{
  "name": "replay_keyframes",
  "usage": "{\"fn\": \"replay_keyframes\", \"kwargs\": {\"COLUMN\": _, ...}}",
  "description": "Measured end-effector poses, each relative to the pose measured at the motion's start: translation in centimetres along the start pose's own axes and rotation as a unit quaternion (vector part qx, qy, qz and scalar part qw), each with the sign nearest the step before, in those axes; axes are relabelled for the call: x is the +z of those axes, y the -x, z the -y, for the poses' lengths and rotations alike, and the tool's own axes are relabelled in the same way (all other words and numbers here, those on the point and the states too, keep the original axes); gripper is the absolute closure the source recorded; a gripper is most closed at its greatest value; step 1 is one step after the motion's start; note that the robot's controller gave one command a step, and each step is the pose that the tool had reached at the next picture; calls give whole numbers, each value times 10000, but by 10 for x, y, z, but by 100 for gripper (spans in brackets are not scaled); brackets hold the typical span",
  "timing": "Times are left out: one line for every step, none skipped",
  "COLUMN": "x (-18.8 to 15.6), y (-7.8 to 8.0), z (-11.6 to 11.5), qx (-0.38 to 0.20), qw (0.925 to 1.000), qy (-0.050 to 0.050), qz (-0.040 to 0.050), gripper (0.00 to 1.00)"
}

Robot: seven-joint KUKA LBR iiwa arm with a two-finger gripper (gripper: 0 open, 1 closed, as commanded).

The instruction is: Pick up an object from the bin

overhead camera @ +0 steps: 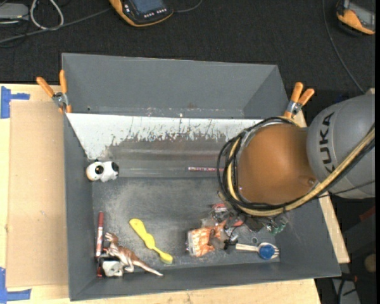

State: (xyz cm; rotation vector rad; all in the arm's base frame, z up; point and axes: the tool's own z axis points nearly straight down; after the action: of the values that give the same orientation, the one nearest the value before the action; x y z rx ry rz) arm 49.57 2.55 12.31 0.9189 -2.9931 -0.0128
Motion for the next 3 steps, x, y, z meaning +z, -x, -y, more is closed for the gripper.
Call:
{"fn": "replay_keyframes", "kwargs": {"x": -65, "y": 3, "z": 1, "qx": 74, "qw": 10000, "qy": 11, "qz": -15, "gripper": 100}}
{"fn": "replay_keyframes", "kwargs": {"x": -7, "y": 7, "z": 9, "qx": 921, "qw": 9957, "qy": -8, "qz": 20, "gripper": 100}}
{"fn": "replay_keyframes", "kwargs": {"x": -44, "y": 7, "z": 3, "qx": 1010, "qw": 9949, "qy": 9, "qz": -5, "gripper": 100}}
